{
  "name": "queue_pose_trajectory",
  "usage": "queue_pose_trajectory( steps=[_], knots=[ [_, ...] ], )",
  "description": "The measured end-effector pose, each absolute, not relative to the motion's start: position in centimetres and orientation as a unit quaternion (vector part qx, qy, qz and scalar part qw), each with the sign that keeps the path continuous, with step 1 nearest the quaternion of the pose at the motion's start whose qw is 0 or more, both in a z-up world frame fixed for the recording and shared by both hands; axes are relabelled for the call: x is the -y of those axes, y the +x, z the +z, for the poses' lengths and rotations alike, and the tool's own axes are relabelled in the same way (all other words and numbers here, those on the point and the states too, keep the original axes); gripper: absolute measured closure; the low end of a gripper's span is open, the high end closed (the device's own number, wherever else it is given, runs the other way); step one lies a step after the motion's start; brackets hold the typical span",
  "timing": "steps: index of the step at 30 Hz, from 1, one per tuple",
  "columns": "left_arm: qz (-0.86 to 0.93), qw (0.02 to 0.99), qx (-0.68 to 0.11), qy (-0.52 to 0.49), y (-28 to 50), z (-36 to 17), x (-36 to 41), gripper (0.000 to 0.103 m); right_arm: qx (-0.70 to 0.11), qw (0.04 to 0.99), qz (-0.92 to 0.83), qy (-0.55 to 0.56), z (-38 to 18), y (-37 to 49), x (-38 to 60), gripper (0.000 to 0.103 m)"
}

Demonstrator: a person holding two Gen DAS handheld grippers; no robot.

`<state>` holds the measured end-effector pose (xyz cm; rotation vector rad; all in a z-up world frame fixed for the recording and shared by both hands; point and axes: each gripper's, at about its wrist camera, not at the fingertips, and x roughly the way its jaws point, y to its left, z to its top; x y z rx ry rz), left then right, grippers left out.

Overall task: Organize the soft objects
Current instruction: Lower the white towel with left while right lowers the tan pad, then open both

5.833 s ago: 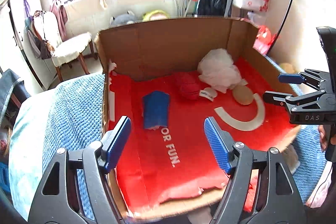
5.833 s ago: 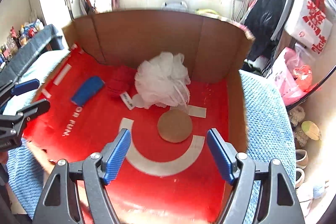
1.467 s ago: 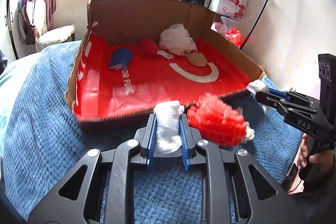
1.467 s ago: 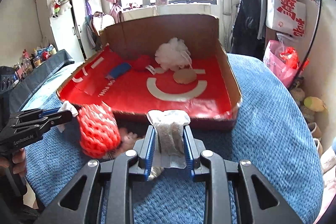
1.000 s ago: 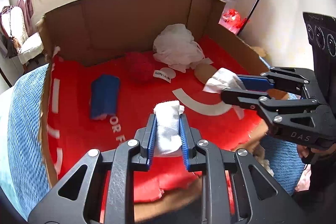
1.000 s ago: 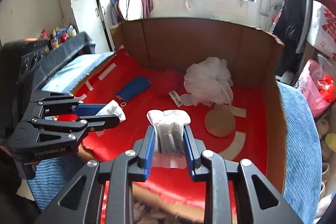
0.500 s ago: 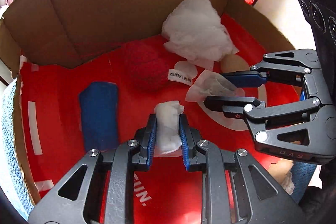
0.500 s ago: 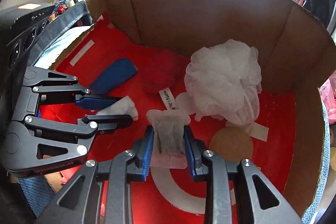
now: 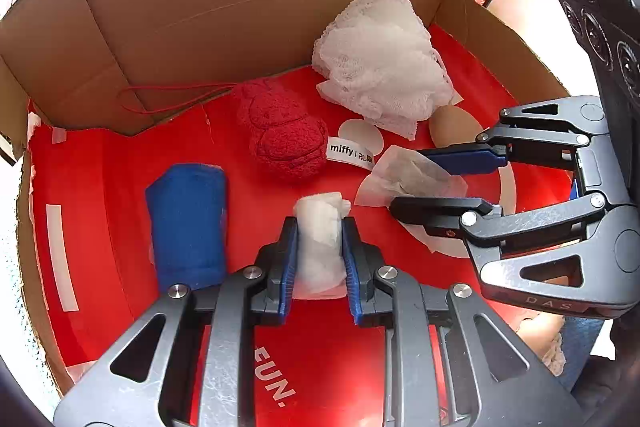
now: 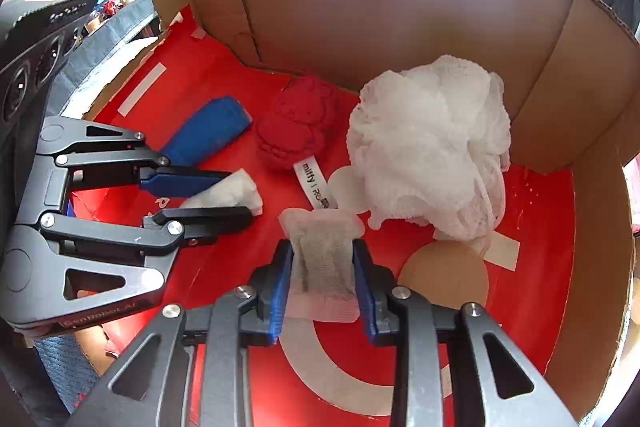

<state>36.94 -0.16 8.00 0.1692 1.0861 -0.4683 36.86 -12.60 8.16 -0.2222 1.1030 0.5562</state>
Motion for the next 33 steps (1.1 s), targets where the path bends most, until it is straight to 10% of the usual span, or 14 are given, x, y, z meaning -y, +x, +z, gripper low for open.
queue_pose_trajectory(
  steps=[33],
  knots=[
    [-0.215, 0.828, -0.509, 0.097, 36.8, 7.6, 1.3, 0.078, -0.518, 0.808, 0.263, -0.098, 7.8, 37.1, 12.7, 0.055]
  ],
)
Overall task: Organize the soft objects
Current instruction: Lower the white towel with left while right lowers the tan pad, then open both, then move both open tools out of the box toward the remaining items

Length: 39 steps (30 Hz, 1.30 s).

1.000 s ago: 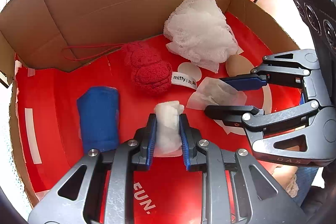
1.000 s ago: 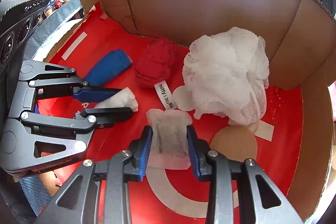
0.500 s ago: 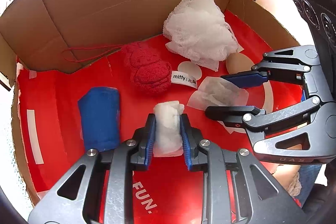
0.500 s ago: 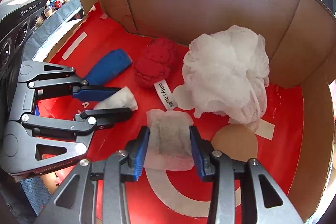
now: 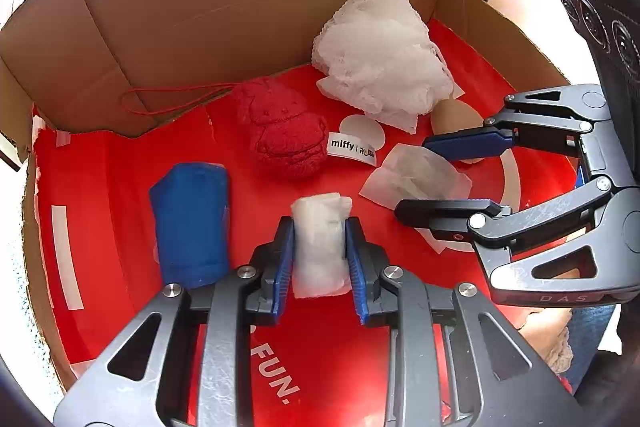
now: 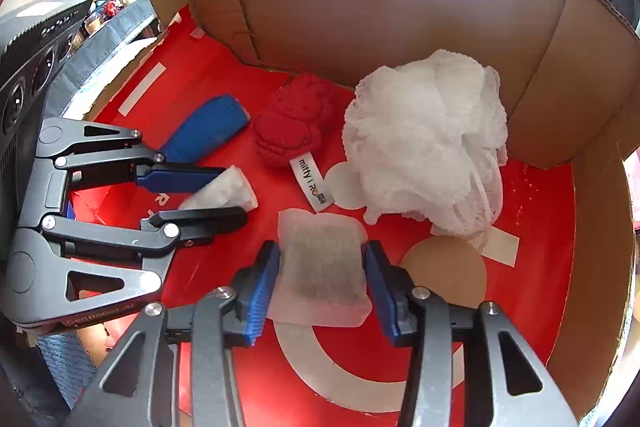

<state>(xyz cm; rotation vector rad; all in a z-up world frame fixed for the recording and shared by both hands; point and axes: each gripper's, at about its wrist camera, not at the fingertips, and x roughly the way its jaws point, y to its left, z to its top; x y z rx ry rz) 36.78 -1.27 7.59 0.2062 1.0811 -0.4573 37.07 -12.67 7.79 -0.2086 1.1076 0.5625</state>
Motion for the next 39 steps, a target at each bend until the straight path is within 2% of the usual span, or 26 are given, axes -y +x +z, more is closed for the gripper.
queue_pose_trajectory(
  steps=[9, 10, 11, 12, 13, 20, 25, 28, 30, 33, 36, 39],
  knots=[
    [-0.213, 0.827, -0.511, 0.097, 36.6, 7.7, 1.1, 0.075, -0.509, 0.815, 0.262, -0.093, 8.6, 36.5, 13.4, 0.054],
    [-0.212, 0.827, -0.511, 0.096, 36.6, 7.7, 1.1, 0.073, -0.507, 0.817, 0.261, -0.092, 8.8, 36.4, 13.6, 0.054],
    [-0.211, 0.828, -0.511, 0.095, 36.6, 7.8, 1.0, 0.066, -0.504, 0.818, 0.26, -0.091, 9.0, 36.3, 13.8, 0.053],
    [-0.21, 0.828, -0.511, 0.095, 36.6, 7.8, 1.0, 0.046, -0.502, 0.82, 0.259, -0.09, 9.2, 36.1, 14.0, 0.052],
    [-0.209, 0.829, -0.51, 0.094, 36.5, 7.9, 1.0, 0.04, -0.499, 0.822, 0.258, -0.088, 9.5, 35.9, 14.3, 0.051],
    [-0.21, 0.841, -0.49, 0.088, 35.3, 9.1, 0.7, 0.039, -0.484, 0.836, 0.249, -0.072, 11.3, 34.4, 16.3, 0.05],
    [-0.211, 0.859, -0.461, 0.074, 32.9, 11.6, 0.0, 0.039, -0.457, 0.854, 0.241, -0.061, 13.7, 32.4, 17.6, 0.035],
    [-0.212, 0.874, -0.433, 0.059, 30.9, 13.5, -0.6, 0.032, -0.436, 0.867, 0.236, -0.055, 15.4, 30.8, 18.2, 0.03],
    [-0.212, 0.885, -0.412, 0.049, 29.3, 14.9, -1.0, 0.028, -0.417, 0.877, 0.232, -0.053, 16.7, 29.4, 18.6, 0.019],
    [-0.211, 0.902, -0.375, 0.04, 26.8, 16.8, -1.3, 0.026, -0.385, 0.894, 0.224, -0.05, 18.6, 26.9, 18.9, 0.009],
    [-0.205, 0.92, -0.331, 0.033, 24.1, 18.5, -1.7, 0.018, -0.357, 0.907, 0.218, -0.048, 20.1, 24.7, 19.0, 0.002],
    [-0.195, 0.939, -0.281, 0.022, 21.0, 20.0, -1.9, 0.016, -0.329, 0.918, 0.217, -0.042, 21.3, 22.1, 19.3, 0.0]
  ],
)
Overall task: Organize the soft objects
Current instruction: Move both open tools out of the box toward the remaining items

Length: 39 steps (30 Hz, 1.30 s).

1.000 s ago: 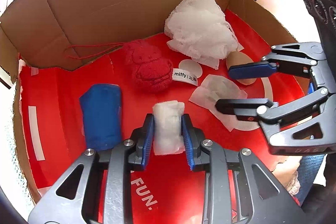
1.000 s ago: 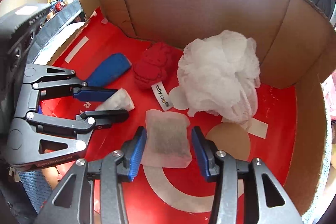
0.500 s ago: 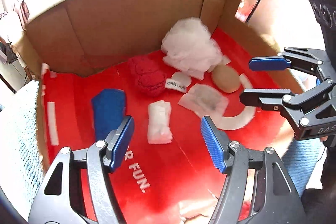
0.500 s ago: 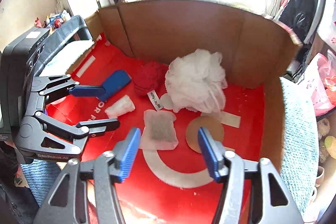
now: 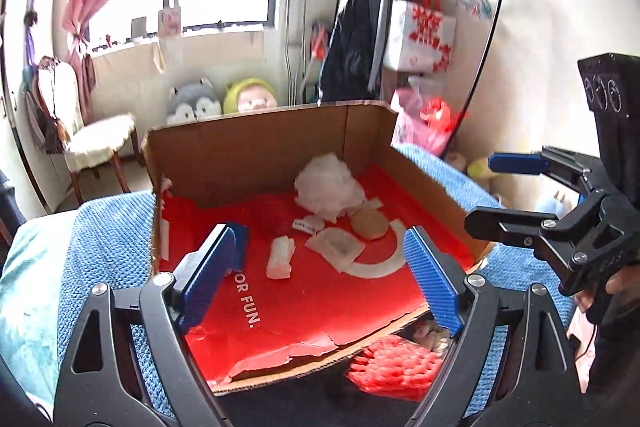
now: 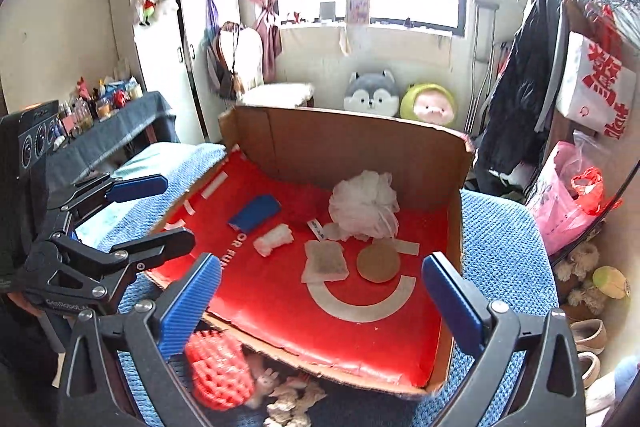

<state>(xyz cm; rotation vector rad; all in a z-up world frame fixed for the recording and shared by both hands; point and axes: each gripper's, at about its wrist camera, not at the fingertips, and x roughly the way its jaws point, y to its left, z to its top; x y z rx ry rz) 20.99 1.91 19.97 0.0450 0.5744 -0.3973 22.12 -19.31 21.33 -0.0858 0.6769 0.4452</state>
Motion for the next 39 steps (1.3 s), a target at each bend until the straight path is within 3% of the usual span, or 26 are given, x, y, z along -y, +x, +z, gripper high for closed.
queue_pose_trajectory(
  steps=[6, 19, 29, 39],
  knots=[
    [-0.178, 0.959, -0.222, 0.004, 15.9, 21.1, -2.5, 0.009, -0.288, 0.936, 0.201, -0.037, 22.3, 17.3, 19.4, 0.0],
    [-0.14, 0.975, -0.171, -0.004, 7.8, 19.5, -3.2, 0.008, -0.23, 0.963, 0.143, -0.013, 20.1, 9.1, 20.7, 0.0],
    [-0.128, 0.973, -0.192, -0.001, 5.7, 14.5, -3.1, 0.008, -0.221, 0.968, 0.113, -0.025, 15.4, 6.1, 20.1, 0.0],
    [-0.136, 0.96, -0.244, -0.006, 5.6, 10.4, -2.7, 0.007, -0.281, 0.952, 0.119, 0.002, 10.2, 6.8, 20.6, 0.0]
  ],
)
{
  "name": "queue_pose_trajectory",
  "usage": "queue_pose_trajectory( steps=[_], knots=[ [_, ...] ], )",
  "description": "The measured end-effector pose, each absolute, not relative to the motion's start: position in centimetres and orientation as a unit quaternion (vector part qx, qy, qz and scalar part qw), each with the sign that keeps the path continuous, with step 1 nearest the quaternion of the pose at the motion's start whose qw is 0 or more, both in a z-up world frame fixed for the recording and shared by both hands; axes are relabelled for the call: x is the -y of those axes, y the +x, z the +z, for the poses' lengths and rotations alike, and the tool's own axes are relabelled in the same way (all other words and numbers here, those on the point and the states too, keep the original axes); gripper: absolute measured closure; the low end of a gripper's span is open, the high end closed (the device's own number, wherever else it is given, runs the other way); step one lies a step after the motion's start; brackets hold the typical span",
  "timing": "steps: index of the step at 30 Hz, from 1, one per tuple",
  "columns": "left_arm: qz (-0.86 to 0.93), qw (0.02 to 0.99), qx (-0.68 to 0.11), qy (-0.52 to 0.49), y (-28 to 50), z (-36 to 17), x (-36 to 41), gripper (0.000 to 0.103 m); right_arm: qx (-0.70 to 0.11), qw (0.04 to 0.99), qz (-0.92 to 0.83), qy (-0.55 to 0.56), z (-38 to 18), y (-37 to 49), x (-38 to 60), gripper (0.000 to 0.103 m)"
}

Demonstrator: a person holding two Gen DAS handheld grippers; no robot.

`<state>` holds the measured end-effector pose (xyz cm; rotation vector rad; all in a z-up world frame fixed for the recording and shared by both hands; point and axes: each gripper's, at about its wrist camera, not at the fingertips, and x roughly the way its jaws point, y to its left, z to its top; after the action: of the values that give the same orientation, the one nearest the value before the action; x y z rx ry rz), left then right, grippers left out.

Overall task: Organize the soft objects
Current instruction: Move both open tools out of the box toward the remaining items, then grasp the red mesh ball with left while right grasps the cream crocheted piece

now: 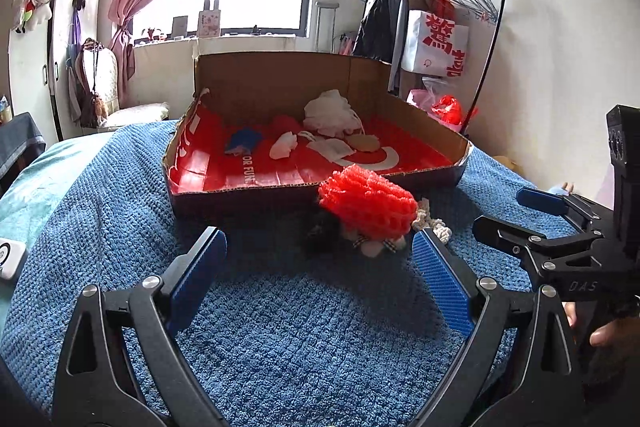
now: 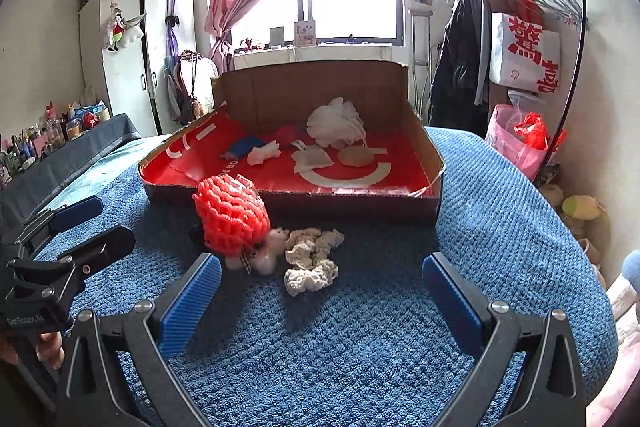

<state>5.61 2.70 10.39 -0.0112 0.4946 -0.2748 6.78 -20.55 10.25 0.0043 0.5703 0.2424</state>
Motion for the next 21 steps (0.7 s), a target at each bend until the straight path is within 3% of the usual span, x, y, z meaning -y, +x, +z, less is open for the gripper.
queue_pose_trajectory(
  steps=[21],
  knots=[
    [-0.13, 0.948, -0.289, -0.017, 7.4, 7.8, -3.1, 0.008, -0.325, 0.938, 0.122, 0.018, 7.3, 8.3, 20.9, 0.0]
  ],
)
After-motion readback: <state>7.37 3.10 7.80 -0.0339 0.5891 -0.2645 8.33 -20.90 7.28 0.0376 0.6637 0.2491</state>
